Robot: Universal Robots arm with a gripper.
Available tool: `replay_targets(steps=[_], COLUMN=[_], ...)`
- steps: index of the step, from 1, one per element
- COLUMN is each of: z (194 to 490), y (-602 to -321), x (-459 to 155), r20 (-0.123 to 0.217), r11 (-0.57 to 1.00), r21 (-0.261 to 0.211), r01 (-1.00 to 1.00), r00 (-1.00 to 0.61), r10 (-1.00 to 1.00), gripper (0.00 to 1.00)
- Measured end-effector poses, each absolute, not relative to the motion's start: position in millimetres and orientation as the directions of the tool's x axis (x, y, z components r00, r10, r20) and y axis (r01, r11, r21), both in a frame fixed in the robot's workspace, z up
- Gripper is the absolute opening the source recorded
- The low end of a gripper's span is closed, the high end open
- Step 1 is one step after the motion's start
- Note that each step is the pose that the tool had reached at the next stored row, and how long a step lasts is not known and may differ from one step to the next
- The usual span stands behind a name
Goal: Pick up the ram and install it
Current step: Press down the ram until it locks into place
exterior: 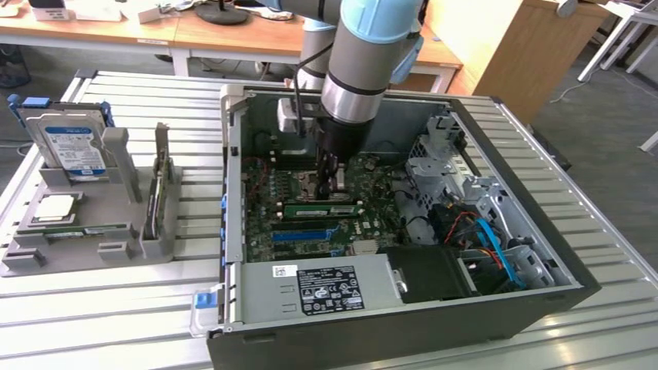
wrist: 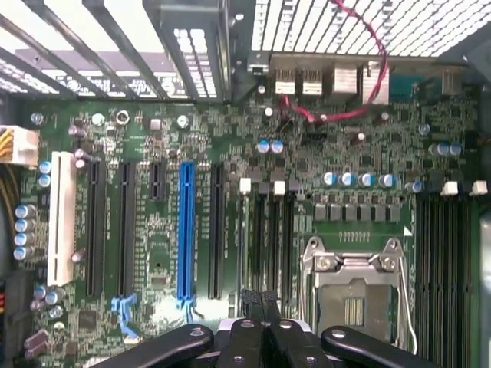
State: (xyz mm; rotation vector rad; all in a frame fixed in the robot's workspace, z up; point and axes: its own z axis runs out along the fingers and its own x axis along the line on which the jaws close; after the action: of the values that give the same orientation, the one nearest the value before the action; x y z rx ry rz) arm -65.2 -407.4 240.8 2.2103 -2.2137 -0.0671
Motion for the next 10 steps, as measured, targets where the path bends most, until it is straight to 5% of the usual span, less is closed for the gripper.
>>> replay_targets(steps=[10], z=[240.8], y=[-405.5], x=[-76.0], r20=[-0.018], r11=[0.001], r21=[0.039], r01=[-0.999], r00=[-0.002], r10=[-1.000], gripper=[0.11])
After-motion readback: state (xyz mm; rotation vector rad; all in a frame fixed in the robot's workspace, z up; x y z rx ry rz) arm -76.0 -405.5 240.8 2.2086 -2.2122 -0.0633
